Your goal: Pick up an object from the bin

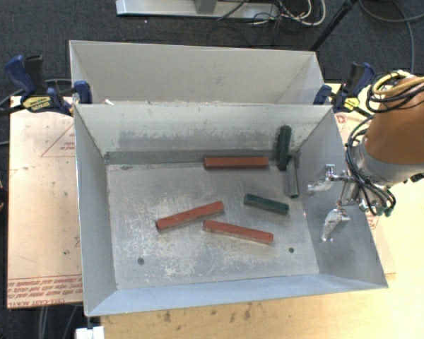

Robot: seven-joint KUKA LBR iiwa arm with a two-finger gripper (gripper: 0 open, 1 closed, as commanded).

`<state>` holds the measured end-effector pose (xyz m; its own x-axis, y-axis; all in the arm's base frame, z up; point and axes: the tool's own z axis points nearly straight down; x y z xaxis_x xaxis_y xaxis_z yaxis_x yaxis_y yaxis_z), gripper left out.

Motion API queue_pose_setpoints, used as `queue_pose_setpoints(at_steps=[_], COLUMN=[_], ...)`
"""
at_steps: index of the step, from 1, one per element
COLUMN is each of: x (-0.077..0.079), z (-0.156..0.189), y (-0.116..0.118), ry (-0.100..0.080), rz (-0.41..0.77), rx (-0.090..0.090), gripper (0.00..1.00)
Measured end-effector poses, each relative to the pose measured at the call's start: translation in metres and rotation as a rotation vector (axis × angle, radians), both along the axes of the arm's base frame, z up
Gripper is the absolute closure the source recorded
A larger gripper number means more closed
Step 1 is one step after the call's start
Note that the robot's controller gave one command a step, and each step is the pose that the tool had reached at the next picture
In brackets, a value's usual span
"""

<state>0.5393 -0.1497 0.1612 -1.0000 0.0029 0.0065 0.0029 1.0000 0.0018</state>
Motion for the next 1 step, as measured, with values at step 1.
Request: queue_pose_setpoints(at_steps=[1], x=[0.0020], z=[0.0046], y=[0.0007], ry=[-0.008], rz=[0.003], rx=[-0.001], gripper=[0.00])
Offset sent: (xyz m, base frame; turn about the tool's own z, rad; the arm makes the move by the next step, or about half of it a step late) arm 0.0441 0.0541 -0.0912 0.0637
